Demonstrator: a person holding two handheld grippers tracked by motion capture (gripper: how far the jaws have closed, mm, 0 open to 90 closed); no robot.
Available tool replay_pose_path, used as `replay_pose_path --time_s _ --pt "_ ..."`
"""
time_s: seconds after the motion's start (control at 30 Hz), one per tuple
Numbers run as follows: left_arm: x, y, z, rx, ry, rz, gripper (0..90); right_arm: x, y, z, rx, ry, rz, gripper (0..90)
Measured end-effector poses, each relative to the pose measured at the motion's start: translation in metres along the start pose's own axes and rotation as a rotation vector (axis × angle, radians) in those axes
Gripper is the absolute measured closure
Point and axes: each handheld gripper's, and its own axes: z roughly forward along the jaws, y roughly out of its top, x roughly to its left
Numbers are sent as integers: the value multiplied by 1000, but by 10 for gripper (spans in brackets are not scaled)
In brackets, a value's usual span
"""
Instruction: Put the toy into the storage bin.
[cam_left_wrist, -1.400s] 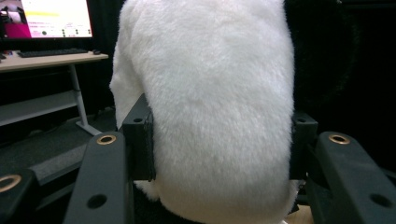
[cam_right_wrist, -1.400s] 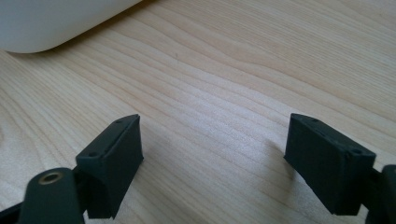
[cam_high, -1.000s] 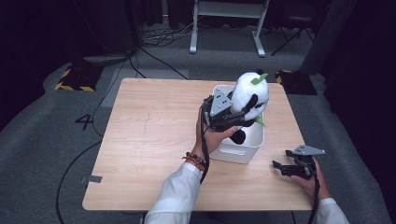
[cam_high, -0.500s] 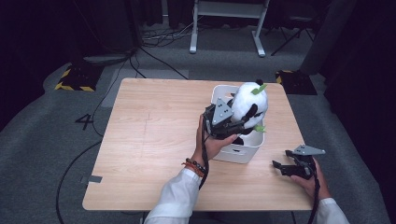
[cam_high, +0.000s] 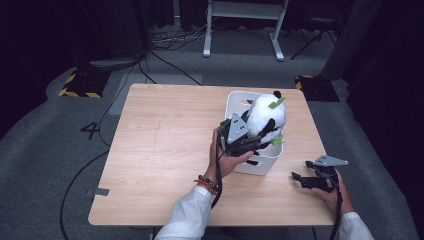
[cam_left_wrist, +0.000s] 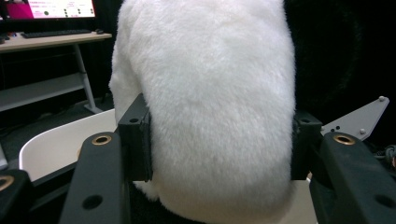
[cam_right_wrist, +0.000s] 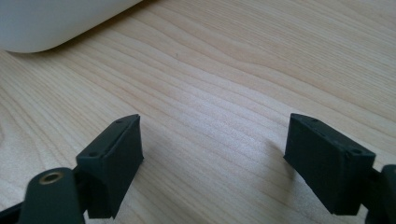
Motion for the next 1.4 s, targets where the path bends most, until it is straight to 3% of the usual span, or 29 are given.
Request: replay_pose_path --time_s 0.77,1.17,1.4 --pt "3 -29 4 45 4 -20 408 0 0 0 -1 0 -2 192" --pt "3 -38 4 70 10 -28 385 0 0 0 -1 -1 -2 192" --pt "1 -39 5 75 10 -12 376 0 0 0 0 -2 -2 192"
